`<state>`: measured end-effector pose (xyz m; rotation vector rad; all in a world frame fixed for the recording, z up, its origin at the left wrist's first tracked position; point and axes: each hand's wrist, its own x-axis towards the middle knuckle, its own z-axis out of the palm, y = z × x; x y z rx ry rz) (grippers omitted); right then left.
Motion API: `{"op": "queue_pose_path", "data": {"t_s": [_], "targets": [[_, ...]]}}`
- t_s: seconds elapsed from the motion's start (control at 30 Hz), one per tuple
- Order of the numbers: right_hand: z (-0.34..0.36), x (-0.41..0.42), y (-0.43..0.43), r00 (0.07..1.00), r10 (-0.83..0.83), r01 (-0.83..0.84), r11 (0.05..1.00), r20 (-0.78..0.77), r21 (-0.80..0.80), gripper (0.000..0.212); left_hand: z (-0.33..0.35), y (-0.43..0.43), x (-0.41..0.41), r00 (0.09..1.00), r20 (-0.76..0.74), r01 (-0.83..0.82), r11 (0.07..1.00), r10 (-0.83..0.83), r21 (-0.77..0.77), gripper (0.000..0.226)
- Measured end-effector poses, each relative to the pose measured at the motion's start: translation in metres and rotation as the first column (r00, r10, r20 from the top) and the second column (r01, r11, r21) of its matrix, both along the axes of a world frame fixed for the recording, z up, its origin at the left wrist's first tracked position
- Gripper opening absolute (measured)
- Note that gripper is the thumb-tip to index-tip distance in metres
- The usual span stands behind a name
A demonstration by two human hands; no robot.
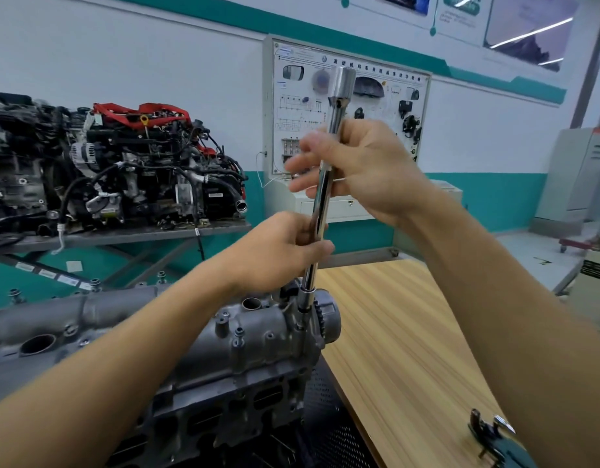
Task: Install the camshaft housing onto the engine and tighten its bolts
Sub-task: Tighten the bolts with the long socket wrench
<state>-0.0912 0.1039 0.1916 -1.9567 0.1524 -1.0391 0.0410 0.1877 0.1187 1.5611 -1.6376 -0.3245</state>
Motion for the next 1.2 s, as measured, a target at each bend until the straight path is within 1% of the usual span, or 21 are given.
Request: {"op": "queue_pose_path", "data": {"t_s": [0.07, 0.1, 0.13, 0.2, 0.27, 0.33, 0.37, 0.43, 0.5, 0.57, 0.67, 0.73, 0.8, 0.83, 0.9, 0.93, 0.97, 1.03, 1.1, 1.13, 1.2], "targets": [[-0.004, 0.010, 0.006, 0.969, -0.223, 0.233, 0.967, 0.106, -0.099, 0.026, -0.004, -0.001, -0.008, 0.981, 0.056, -0.174, 0.967, 0.188, -0.188, 0.033], [-0.006, 0.015, 0.009, 0.948, -0.279, 0.298, 0.947, 0.155, -0.117, 0.032, -0.007, -0.002, -0.011, 0.967, 0.049, -0.227, 0.936, 0.249, -0.269, 0.031], [-0.008, 0.019, 0.011, 0.940, -0.293, 0.315, 0.943, 0.175, -0.109, 0.035, -0.008, -0.001, -0.012, 0.962, 0.038, -0.244, 0.918, 0.269, -0.313, 0.027], [-0.005, 0.017, 0.010, 0.970, -0.207, 0.213, 0.976, 0.130, -0.035, 0.030, -0.007, 0.000, -0.009, 0.969, 0.039, -0.224, 0.932, 0.244, -0.285, 0.021], [-0.002, 0.009, 0.005, 0.999, -0.021, 0.018, 0.997, 0.045, 0.073, 0.024, 0.000, 0.000, -0.001, 0.984, 0.062, -0.155, 0.973, 0.167, -0.171, 0.017], [0.000, 0.001, -0.002, 0.996, 0.090, -0.091, 0.994, 0.013, 0.059, 0.022, 0.007, 0.003, 0.004, 0.997, 0.037, -0.066, 0.996, 0.068, -0.056, 0.018], [-0.002, 0.001, -0.004, 0.994, 0.100, -0.101, 0.994, 0.034, 0.036, 0.022, 0.009, 0.004, 0.005, 0.999, 0.022, -0.041, 0.999, 0.041, -0.020, 0.022], [-0.008, 0.005, -0.006, 0.987, 0.100, -0.107, 0.993, 0.124, 0.055, 0.018, 0.009, 0.004, 0.002, 0.995, 0.054, -0.079, 0.996, 0.080, -0.032, 0.030], [-0.013, 0.010, -0.006, 0.970, 0.065, -0.099, 0.985, 0.234, 0.140, 0.016, 0.006, 0.004, -0.001, 0.968, 0.125, -0.205, 0.973, 0.218, -0.106, 0.035], [-0.013, 0.015, -0.007, 0.962, -0.019, -0.032, 0.983, 0.273, 0.182, 0.021, 0.001, 0.003, -0.003, 0.948, 0.128, -0.265, 0.946, 0.291, -0.189, 0.031], [-0.011, 0.020, -0.007, 0.964, -0.092, 0.050, 0.984, 0.250, 0.170, 0.035, -0.003, 0.003, -0.001, 0.977, 0.032, -0.200, 0.960, 0.210, -0.195, 0.015], [-0.008, 0.019, -0.007, 0.981, -0.078, 0.057, 0.991, 0.178, 0.121, 0.031, 0.000, 0.002, 0.003, 0.993, 0.014, -0.118, 0.986, 0.121, -0.121, 0.010], [-0.006, 0.014, -0.007, 0.998, 0.013, -0.020, 0.993, 0.060, 0.112, 0.018, 0.005, 0.002, 0.009, 1.000, -0.021, -0.021, 1.000, 0.020, -0.016, 0.014], [-0.006, 0.012, -0.007, 0.997, 0.071, -0.074, 0.987, 0.026, 0.141, 0.019, 0.007, 0.003, 0.011, 0.997, -0.070, 0.033, 0.999, -0.031, 0.028, 0.020], [-0.007, 0.009, -0.006, 0.992, 0.126, -0.128, 0.979, 0.023, 0.160, 0.021, 0.009, 0.004, 0.011, 0.981, -0.161, 0.118, 0.990, -0.105, 0.075, 0.031], [-0.008, 0.009, -0.005, 0.993, 0.111, -0.116, 0.983, 0.042, 0.144, 0.019, 0.009, 0.004, 0.010, 0.980, -0.163, 0.127, 0.989, -0.114, 0.073, 0.031], [-0.010, 0.010, -0.004, 0.995, 0.064, -0.073, 0.990, 0.078, 0.120, 0.015, 0.007, 0.003, 0.009, 0.988, -0.120, 0.101, 0.994, -0.095, 0.049, 0.027], [-0.012, 0.015, -0.003, 0.980, -0.089, 0.077, 0.994, 0.177, 0.072, 0.006, 0.002, 0.002, 0.006, 1.000, 0.023, -0.019, 0.998, 0.021, -0.054, 0.019], [-0.014, 0.020, -0.004, 0.935, -0.259, 0.264, 0.965, 0.242, 0.012, 0.022, -0.003, 0.002, 0.003, 0.984, 0.095, -0.134, 0.979, 0.150, -0.156, 0.019], [-0.015, 0.021, -0.006, 0.921, -0.306, 0.320, 0.947, 0.242, -0.019, 0.028, -0.005, 0.001, 0.003, 0.981, 0.097, -0.149, 0.972, 0.169, -0.184, 0.018], [-0.016, 0.021, -0.009, 0.938, -0.299, 0.311, 0.949, 0.175, -0.046, 0.027, -0.006, 0.000, 0.004, 0.990, 0.089, -0.094, 0.983, 0.109, -0.157, 0.012]]}}
